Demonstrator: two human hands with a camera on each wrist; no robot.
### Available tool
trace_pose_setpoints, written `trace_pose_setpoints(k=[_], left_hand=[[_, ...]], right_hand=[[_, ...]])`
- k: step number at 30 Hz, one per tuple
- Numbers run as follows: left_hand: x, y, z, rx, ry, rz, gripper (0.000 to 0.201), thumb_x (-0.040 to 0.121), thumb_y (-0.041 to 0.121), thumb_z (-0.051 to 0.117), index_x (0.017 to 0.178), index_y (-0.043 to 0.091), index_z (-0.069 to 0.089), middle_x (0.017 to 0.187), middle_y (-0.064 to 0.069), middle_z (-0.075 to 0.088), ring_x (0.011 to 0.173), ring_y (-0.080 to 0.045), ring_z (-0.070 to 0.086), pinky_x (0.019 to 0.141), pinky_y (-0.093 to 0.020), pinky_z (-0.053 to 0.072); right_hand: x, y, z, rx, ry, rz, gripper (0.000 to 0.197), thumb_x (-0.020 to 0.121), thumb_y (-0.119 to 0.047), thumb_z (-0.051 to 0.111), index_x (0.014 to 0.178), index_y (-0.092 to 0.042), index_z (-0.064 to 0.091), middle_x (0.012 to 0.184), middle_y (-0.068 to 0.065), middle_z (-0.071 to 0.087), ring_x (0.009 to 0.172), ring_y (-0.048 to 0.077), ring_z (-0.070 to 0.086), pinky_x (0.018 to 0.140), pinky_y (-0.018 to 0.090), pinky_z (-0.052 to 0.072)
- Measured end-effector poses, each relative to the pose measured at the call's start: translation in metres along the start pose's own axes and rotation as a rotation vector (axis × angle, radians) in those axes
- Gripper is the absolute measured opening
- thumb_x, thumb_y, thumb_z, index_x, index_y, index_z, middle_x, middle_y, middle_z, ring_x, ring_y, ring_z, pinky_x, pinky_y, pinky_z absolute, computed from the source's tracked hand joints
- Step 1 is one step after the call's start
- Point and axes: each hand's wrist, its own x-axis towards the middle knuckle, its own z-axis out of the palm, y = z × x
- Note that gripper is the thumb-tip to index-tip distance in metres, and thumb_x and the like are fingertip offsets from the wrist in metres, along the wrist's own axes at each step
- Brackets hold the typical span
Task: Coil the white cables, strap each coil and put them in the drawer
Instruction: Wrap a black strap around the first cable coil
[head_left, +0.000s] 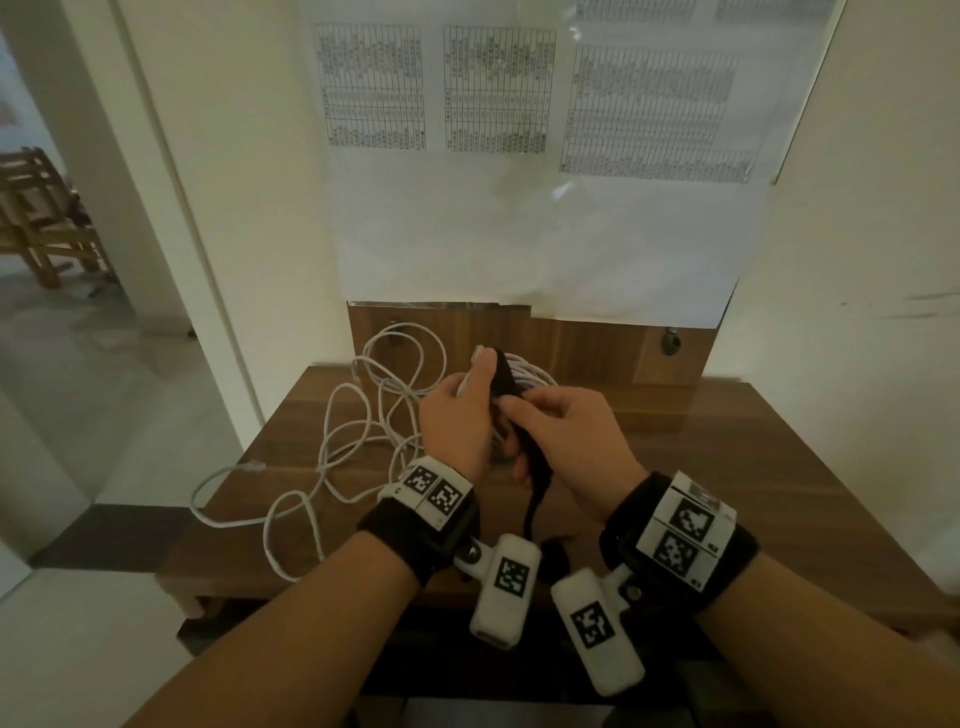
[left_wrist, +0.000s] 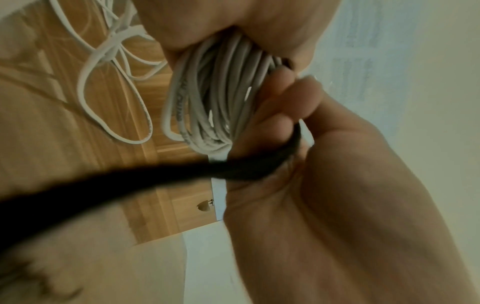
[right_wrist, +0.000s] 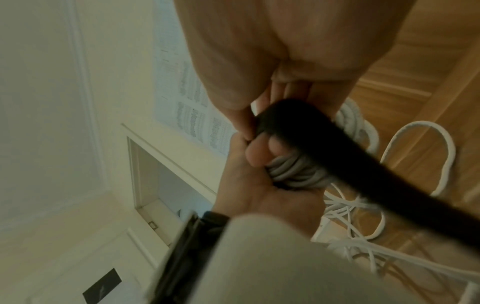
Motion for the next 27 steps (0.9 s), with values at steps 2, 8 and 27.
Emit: trace_pose_setpoints(k=[2, 8, 27], left_hand=[[0.005, 0.004, -0.003, -0.051, 0.051, -0.034, 0.051, 0.09, 0.052, 0.065, 0.085, 0.001, 0.073, 0.073, -0.013, 0.069, 0.067, -0.02, 0.063, 0.068, -0.036, 0.053], [0.025, 0.024, -0.007, -0.25, 0.036, -0.185, 0.037, 0.079, 0.055, 0.071, 0.084, 0.019, 0.078, 0.086, -0.006, 0.075, 0.091, -0.029, 0.071, 0.082, -0.043, 0.056], [0.0, 0.027, -0.003, -0.275, -0.448, -0.319, 0.038, 0.095, 0.04, 0.064, 0.107, 0.005, 0.072, 0.085, -0.008, 0.067, 0.076, -0.021, 0.064, 0.07, -0.035, 0.053]], right_hand=[[-0.005, 0.002, -0.004, 0.074, -0.032, -0.02, 0.016, 0.097, -0.018, 0.061, 0.111, -0.01, 0.067, 0.074, 0.01, 0.07, 0.059, 0.022, 0.065, 0.06, 0.033, 0.058], [-0.017, 0.035, -0.017, 0.075, -0.213, 0.088, 0.015, 0.098, -0.011, 0.059, 0.107, -0.002, 0.067, 0.077, 0.011, 0.07, 0.068, 0.023, 0.067, 0.062, 0.032, 0.058], [0.035, 0.032, -0.066, 0.167, -0.049, 0.086, 0.019, 0.097, -0.012, 0.058, 0.099, -0.007, 0.076, 0.089, 0.013, 0.073, 0.079, 0.025, 0.067, 0.078, 0.039, 0.058]])
